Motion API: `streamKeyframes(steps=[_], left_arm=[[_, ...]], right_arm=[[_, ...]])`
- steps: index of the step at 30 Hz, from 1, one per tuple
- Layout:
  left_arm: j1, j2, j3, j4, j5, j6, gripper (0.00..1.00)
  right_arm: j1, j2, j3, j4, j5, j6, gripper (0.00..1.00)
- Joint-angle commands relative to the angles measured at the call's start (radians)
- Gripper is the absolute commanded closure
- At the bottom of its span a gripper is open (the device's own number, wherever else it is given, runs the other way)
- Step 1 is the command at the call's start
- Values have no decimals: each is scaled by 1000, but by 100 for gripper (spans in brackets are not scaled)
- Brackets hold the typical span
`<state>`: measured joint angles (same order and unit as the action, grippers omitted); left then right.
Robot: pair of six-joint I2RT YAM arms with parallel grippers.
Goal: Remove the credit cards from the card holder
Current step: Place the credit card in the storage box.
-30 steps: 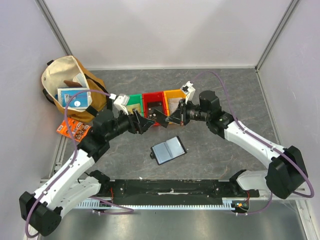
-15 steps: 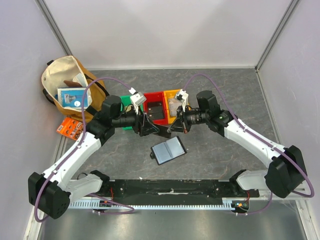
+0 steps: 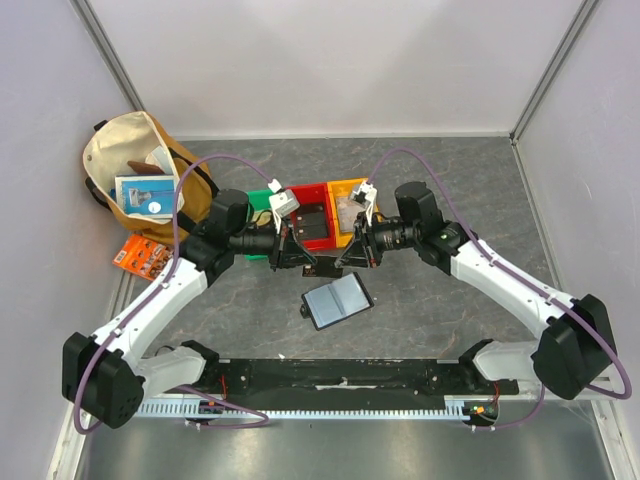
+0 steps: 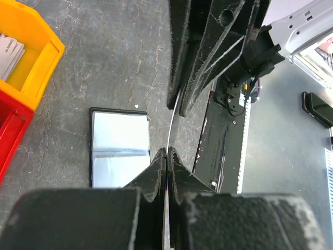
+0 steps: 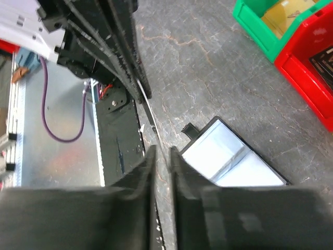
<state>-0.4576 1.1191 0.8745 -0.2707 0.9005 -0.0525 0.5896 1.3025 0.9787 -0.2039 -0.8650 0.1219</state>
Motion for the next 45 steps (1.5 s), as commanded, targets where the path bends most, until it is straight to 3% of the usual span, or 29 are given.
streamKeyframes(steps=[1,5,8,12,15,23,28,42,45], left_arm=[[5,-18,37,16,-40,20,98],[51,28,66,-1,-176,-36,98],[89,108,115,-36,-287,-81,98],[106,229,217,-88,-443,-102,98],[109,336,299,-108,-512,-115,98],[108,602,494,-140,-589,-144,98],[106,723,569,-151,-543,-165,98],[96,803,537,-39,-426,-305,98],[94,803,538,-67,-457,-320,86]], right_arm=[[-2,-58,-23,21,88,1,69],[-23,-124,-81,21,294,38,26],[-27,-186,-127,15,449,62,10],[-25,-252,-164,-29,592,76,2],[-25,-276,-161,-81,661,81,2],[-25,-327,-187,-81,655,114,2],[-25,-339,-213,-71,650,133,2],[-25,-336,-252,-43,647,170,2],[-25,-338,-255,-45,652,173,2]])
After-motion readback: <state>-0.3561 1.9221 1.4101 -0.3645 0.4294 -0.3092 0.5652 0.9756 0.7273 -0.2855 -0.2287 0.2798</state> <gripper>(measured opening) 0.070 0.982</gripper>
